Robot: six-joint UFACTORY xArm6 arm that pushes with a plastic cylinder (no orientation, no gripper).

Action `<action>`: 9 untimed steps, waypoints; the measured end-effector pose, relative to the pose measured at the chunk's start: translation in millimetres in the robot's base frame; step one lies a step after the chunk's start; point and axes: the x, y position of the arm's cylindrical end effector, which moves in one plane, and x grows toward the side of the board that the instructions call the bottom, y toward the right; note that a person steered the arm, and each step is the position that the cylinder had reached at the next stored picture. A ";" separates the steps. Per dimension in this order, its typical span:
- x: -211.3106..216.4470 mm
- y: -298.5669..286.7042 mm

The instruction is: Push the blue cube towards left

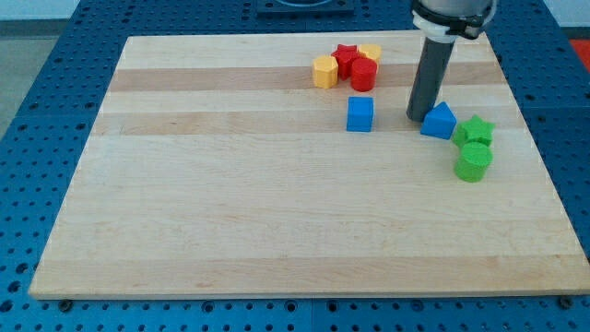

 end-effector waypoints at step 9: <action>6.9 -117.4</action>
